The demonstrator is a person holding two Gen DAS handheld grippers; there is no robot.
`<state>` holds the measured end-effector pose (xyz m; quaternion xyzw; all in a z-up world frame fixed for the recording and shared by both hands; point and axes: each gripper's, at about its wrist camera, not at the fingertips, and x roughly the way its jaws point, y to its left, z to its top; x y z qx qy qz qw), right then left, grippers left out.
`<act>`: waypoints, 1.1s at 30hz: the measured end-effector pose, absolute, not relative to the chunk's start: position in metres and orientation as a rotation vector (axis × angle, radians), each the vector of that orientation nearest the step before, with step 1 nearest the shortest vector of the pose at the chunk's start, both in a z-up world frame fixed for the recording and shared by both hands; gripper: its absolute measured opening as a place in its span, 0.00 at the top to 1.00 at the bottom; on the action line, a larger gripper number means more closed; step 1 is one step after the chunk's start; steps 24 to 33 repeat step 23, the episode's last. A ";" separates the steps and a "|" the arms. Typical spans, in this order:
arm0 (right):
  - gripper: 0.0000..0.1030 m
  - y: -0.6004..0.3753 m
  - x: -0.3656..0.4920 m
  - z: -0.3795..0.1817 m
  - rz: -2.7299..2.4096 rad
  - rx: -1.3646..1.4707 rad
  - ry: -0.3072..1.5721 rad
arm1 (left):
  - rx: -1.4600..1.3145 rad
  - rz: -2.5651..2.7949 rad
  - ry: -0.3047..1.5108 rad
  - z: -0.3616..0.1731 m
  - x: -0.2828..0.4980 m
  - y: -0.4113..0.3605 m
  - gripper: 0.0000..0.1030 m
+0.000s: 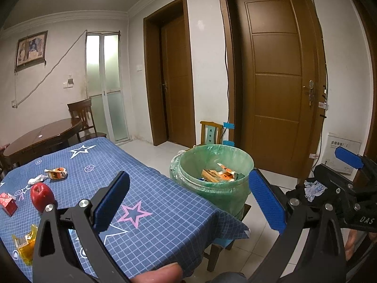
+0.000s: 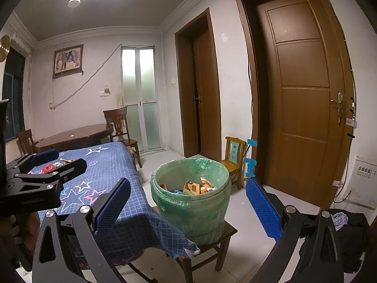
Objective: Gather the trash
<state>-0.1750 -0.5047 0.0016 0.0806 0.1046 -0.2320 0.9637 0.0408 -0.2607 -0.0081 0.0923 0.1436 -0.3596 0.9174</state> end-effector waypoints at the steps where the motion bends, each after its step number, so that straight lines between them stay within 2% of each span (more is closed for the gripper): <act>1: 0.05 -0.505 -0.175 0.001 -0.469 0.163 0.213 | 0.189 -0.741 0.296 -0.008 0.041 -0.261 0.05; 33: 0.05 -0.509 -0.174 -0.003 -0.483 0.169 0.217 | 0.225 -0.747 0.338 -0.016 0.045 -0.272 0.05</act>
